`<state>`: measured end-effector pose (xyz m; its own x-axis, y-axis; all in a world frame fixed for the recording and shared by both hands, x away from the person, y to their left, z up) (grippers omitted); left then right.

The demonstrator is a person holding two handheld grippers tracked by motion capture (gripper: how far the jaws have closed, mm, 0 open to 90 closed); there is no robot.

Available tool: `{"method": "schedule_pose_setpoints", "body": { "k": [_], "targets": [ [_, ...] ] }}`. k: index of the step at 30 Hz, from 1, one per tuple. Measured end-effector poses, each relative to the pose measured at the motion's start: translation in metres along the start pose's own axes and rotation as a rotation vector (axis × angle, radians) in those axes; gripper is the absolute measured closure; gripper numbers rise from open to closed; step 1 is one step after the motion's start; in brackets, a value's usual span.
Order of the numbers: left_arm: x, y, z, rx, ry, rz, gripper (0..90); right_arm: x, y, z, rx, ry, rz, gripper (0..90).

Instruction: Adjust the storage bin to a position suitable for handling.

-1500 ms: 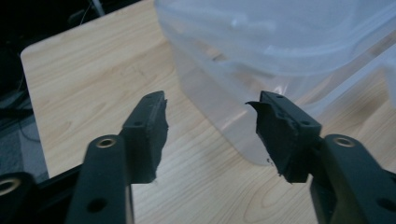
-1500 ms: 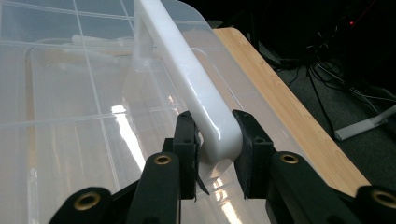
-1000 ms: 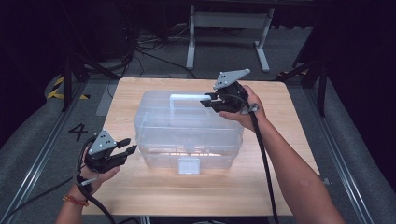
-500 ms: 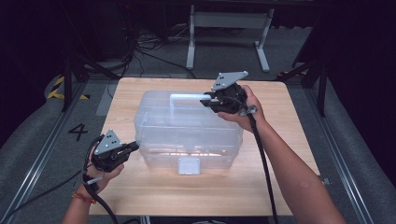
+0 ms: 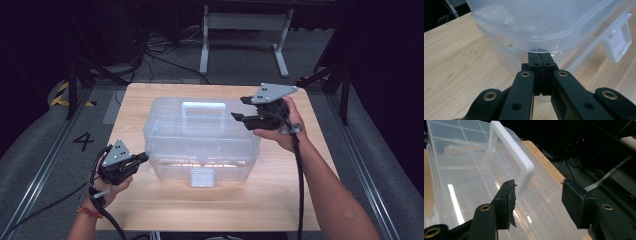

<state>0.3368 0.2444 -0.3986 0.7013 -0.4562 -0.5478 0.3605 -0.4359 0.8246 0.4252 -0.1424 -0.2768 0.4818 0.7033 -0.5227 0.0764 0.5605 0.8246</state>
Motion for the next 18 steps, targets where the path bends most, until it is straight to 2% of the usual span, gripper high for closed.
{"method": "schedule_pose_setpoints", "body": {
  "k": [8, 10, 13, 15, 18],
  "targets": [
    [-0.001, 0.003, -0.001, -0.009, 0.003, 0.013, 90.0, -0.047, -0.048, 0.005, 0.02, -0.08, 0.061, 39.9],
    [-0.001, 0.004, -0.001, -0.01, 0.004, 0.016, 90.0, -0.056, -0.063, 0.008, 0.044, -0.094, 0.081, 39.7],
    [-0.001, 0.005, -0.001, -0.008, 0.004, 0.014, 90.0, -0.063, -0.082, 0.011, 0.075, -0.124, 0.089, 39.4],
    [-0.001, 0.006, -0.002, 0.004, 0.005, 0.009, 90.0, -0.064, -0.096, 0.012, 0.1, -0.125, 0.087, 39.5],
    [-0.002, 0.01, -0.003, 0.001, 0.007, 0.017, 90.0, -0.059, -0.116, 0.013, 0.137, -0.125, 0.061, 40.0]
  ]
}}
Point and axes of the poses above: each handheld gripper's, and its own axes: x roughly forward along the jaws, y roughly out of its top, z roughly to its right, the point moved 2 cm from there along x, roughly forward along the jaws, and after that the axes turned 7 degrees about y, right-handed, at the moved point
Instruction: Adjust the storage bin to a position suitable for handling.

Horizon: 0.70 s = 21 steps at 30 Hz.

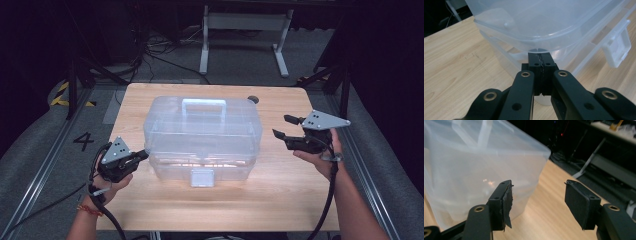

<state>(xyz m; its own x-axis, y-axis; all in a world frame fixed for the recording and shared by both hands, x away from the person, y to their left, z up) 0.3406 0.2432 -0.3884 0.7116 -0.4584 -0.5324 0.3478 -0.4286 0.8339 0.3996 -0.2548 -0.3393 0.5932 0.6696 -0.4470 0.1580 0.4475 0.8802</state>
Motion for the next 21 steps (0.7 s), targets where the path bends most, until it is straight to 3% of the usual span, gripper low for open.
{"method": "schedule_pose_setpoints", "body": {
  "k": [2, 4, 9, 16, 21],
  "targets": [
    [-0.001, 0.002, 0.0, -0.001, 0.003, 0.002, 90.0, 0.002, -0.006, 0.0, 0.009, 0.001, -0.006, 40.1],
    [-0.002, 0.006, -0.001, 0.003, 0.003, 0.012, 90.0, 0.011, -0.023, -0.003, 0.024, 0.013, -0.019, 40.4],
    [-0.001, 0.011, 0.0, 0.017, -0.001, 0.019, 90.0, 0.023, -0.035, -0.008, 0.005, 0.026, -0.042, 40.4],
    [-0.002, 0.016, -0.001, 0.017, 0.004, 0.035, 90.0, 0.035, -0.036, -0.023, -0.02, 0.071, -0.03, 40.9],
    [-0.002, 0.015, -0.002, 0.015, -0.004, 0.042, 90.0, 0.04, -0.031, -0.029, -0.023, 0.071, 0.025, 41.8]
  ]
}}
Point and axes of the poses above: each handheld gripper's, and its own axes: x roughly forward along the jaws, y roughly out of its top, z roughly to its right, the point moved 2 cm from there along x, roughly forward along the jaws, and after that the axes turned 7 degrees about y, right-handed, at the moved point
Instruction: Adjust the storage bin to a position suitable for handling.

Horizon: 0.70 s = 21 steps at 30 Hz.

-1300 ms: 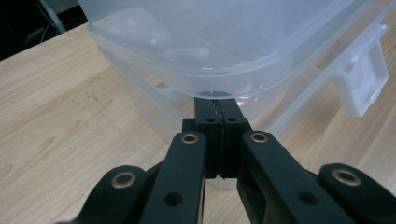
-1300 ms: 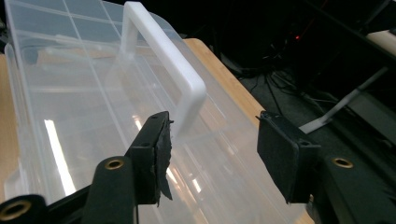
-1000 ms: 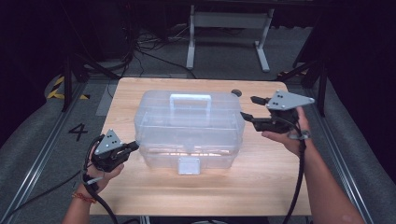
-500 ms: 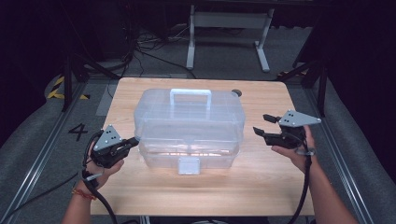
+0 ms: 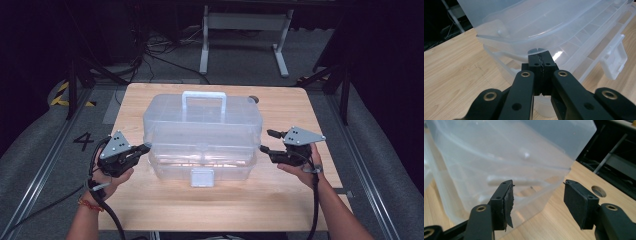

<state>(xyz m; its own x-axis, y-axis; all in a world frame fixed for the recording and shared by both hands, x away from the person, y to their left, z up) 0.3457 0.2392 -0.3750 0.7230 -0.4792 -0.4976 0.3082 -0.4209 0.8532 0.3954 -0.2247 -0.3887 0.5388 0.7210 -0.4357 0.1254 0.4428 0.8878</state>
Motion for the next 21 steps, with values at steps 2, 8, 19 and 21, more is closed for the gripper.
{"method": "schedule_pose_setpoints", "body": {
  "k": [2, 8, 19, 21],
  "targets": [
    [0.0, 0.0, 0.001, 0.006, 0.003, 0.002, 89.9, 0.002, 0.002, 0.0, 0.008, -0.003, 0.022, 42.1],
    [-0.001, -0.001, 0.0, 0.005, 0.011, 0.016, 88.4, 0.006, 0.006, -0.004, -0.017, -0.025, 0.03, 42.7],
    [-0.015, -0.017, -0.001, 0.004, 0.085, -0.008, 75.2, 0.0, 0.014, -0.007, -0.041, -0.025, 0.132, 60.2],
    [-0.02, -0.033, -0.005, -0.03, 0.081, -0.034, 71.4, 0.001, 0.017, -0.008, -0.042, -0.032, 0.152, 63.1]
  ]
}}
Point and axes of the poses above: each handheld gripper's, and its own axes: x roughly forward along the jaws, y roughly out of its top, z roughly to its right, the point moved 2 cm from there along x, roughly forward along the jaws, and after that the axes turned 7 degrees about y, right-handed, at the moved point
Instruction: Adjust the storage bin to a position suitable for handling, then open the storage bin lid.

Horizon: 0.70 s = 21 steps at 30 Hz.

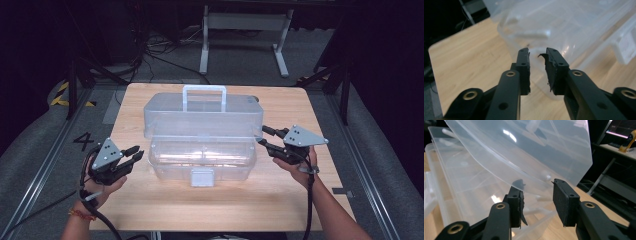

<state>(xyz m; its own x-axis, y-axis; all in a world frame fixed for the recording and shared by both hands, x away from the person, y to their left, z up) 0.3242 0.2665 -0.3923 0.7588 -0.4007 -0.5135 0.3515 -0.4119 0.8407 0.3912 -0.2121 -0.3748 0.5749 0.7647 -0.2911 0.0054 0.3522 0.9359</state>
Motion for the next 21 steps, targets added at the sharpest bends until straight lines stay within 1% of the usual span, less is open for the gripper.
{"method": "schedule_pose_setpoints", "body": {
  "k": [1, 2, 3, 5, 7, 9, 10, 11, 12, 13, 14, 15, 16, 17, 19, 21],
  "targets": [
    [0.0, 0.0, 0.0, 0.0, 0.0, 0.0, 68.1, 0.0, 0.0, 0.0, 0.0, 0.0, 0.0, 63.1],
    [-0.001, -0.006, -0.002, -0.006, -0.003, -0.012, 64.9, 0.001, 0.002, 0.0, -0.004, -0.016, 0.019, 63.2],
    [-0.001, -0.013, -0.004, -0.014, -0.008, -0.017, 64.9, 0.001, 0.002, 0.0, -0.004, -0.016, 0.019, 63.2],
    [-0.001, -0.026, -0.007, -0.043, -0.031, -0.017, 61.3, 0.002, 0.004, 0.001, 0.003, -0.031, 0.035, 64.1],
    [0.001, -0.038, -0.012, -0.078, -0.032, -0.038, 58.0, 0.002, 0.005, 0.002, 0.01, -0.044, 0.049, 65.3],
    [0.003, -0.048, -0.015, -0.116, -0.039, -0.065, 51.3, 0.003, 0.007, 0.002, 0.006, -0.063, 0.061, 65.9],
    [0.005, -0.053, -0.016, -0.124, -0.043, -0.073, 46.6, 0.004, 0.008, 0.002, 0.009, -0.084, 0.076, 66.4],
    [0.007, -0.057, -0.016, -0.121, -0.037, -0.092, 44.2, 0.005, 0.008, 0.002, 0.01, -0.094, 0.084, 66.4],
    [0.01, -0.062, -0.015, -0.111, -0.032, -0.113, 44.2, 0.005, 0.008, 0.002, 0.01, -0.094, 0.084, 66.4],
    [0.013, -0.066, -0.014, -0.112, -0.028, -0.128, 42.3, 0.006, 0.009, 0.002, 0.011, -0.106, 0.091, 66.6],
    [0.016, -0.07, -0.012, -0.104, -0.023, -0.151, 40.1, 0.007, 0.009, 0.002, 0.012, -0.117, 0.099, 66.8],
    [0.018, -0.073, -0.011, -0.102, -0.019, -0.16, 37.7, 0.008, 0.01, 0.002, 0.014, -0.128, 0.107, 67.0],
    [0.021, -0.074, -0.009, -0.106, -0.013, -0.172, 33.8, 0.009, 0.012, 0.001, 0.007, -0.153, 0.108, 67.6],
    [0.022, -0.075, -0.007, -0.09, 0.006, -0.186, 33.8, 0.009, 0.012, 0.001, 0.007, -0.153, 0.108, 67.6],
    [0.025, -0.077, -0.002, -0.083, 0.015, -0.193, 32.1, 0.01, 0.013, 0.001, 0.011, -0.16, 0.11, 67.7],
    [0.027, -0.079, 0.002, -0.065, 0.029, -0.21, 27.2, 0.011, 0.015, 0.003, 0.013, -0.169, 0.116, 67.9]
  ]
}}
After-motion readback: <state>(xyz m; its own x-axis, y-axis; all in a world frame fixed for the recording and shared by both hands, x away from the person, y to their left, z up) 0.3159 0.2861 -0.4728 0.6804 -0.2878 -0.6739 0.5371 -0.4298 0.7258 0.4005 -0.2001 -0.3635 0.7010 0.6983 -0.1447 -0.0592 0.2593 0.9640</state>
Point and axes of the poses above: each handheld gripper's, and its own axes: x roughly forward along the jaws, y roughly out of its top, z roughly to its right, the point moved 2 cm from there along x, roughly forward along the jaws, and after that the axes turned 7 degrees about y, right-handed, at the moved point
